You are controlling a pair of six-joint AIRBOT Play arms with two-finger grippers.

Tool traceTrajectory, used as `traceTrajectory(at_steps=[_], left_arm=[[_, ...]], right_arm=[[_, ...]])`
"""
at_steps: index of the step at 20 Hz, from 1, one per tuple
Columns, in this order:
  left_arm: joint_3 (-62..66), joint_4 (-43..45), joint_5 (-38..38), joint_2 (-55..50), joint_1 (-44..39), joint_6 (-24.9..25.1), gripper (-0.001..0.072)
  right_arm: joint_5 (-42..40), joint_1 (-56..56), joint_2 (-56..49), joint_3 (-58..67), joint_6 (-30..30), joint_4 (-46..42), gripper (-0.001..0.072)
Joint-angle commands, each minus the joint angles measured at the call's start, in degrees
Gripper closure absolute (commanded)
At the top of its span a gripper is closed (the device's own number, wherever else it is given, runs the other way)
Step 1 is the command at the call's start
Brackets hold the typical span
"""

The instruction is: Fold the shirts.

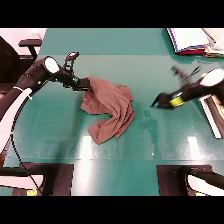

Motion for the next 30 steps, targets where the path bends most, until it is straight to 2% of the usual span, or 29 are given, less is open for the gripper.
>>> traceTrajectory(at_steps=[1, 4, 7, 8, 10, 12, 14, 16, 18, 24, 30], left_arm=[[0.4, 0.9, -0.5, 0.1, 0.0, 0.0, 0.0682], [0.4, 1.1, -0.6, 0.1, 0.0, 0.0, 0.0683], [0.4, 1.3, -0.6, 0.1, 0.0, 0.0, 0.0682], [0.4, 1.6, -0.6, 0.1, 0.0, 0.0, 0.0682], [0.5, 3.0, -1.4, 0.2, 0.0, 0.0, 0.0683], [1.1, 6.6, -2.5, 1.4, 0.0, -0.1, 0.0683], [1.9, 10.9, -2.6, 4.8, 0.0, -0.1, 0.0683], [3.3, 14.8, -2.5, 10.1, 0.0, -0.1, 0.0683], [5.4, 17.0, -3.0, 16.7, 0.0, 0.0, 0.0683], [13.8, 15.2, -7.5, 35.7, 0.0, 1.5, 0.0683], [22.9, 10.0, -10.8, 46.7, 0.0, 1.4, 0.0683]], right_arm=[[-10.0, 7.8, -5.7, -10.7, -2.4, 12.1, 0.0241], [-14.4, 14.1, -10.5, -9.0, -3.6, 14.6, 0.0244], [-15.0, 17.4, -13.9, -5.1, -3.6, 14.4, 0.0284], [-15.1, 18.0, -14.7, -4.1, -3.6, 14.4, 0.0326], [-15.1, 18.1, -15.4, -2.6, -3.6, 13.5, 0.0679], [-14.3, 16.6, -14.2, -0.9, -3.2, 9.6, 0.0696], [-12.2, 13.2, -10.5, 1.7, -0.7, 1.8, 0.0696], [-8.0, 8.1, -5.6, 6.0, 0.9, -7.0, 0.0696], [-3.3, 2.1, -0.2, 11.3, 0.9, -12.1, 0.0696], [5.9, -11.5, 12.2, 31.7, -0.4, -13.1, 0.0696], [6.8, -16.4, 18.2, 48.7, -0.7, -13.1, 0.0697]])
